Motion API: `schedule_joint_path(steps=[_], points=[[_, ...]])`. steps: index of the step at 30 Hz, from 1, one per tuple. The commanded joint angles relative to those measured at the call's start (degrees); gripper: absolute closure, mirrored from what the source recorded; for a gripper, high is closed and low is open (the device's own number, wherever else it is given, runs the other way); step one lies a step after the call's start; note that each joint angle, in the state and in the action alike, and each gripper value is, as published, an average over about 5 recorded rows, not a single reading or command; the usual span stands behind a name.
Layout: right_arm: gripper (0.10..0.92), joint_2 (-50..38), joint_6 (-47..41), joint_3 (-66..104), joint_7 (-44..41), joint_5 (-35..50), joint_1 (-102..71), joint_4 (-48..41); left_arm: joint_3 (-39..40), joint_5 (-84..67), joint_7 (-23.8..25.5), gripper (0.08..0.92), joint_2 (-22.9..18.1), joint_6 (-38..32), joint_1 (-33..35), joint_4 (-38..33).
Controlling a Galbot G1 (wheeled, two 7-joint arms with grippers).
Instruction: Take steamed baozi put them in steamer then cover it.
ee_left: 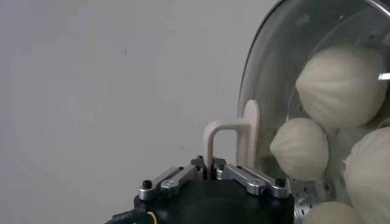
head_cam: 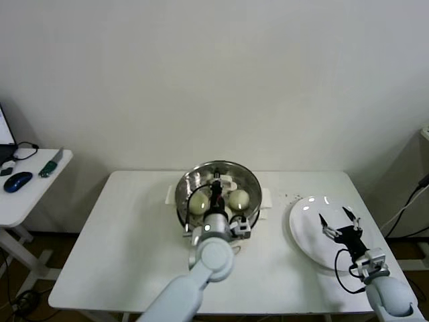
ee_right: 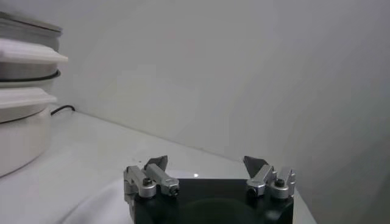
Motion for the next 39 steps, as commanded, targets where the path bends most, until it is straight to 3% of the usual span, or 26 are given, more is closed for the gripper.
schedule_joint_path(steps=[1, 19, 32, 39], points=[[0.203, 0.22, 0.1, 0.03, -0.07, -0.21, 0.09, -0.18, -0.2, 0.08, 0.04, 0.849, 0.81, 2.82, 0.28, 0.12], [0.203, 0.41, -1.71, 0.48, -0.39, 0.26, -0.19, 0.59, 0.36, -3.75, -0.73, 0.822, 3.23, 2.82, 0.75, -2.88], [0.203, 0.3, -8.49, 1.17, -0.23, 3.05, 0.03, 2.45, 0.25, -8.01, -1.22, 0.454, 8.71, 2.82, 6.49, -16.99], [0.203, 0.41, -9.1, 1.14, 0.27, 4.04, 0.14, 2.81, -2.11, -15.11, -3.43, 0.255, 14.0, 2.82, 12.78, -24.04]])
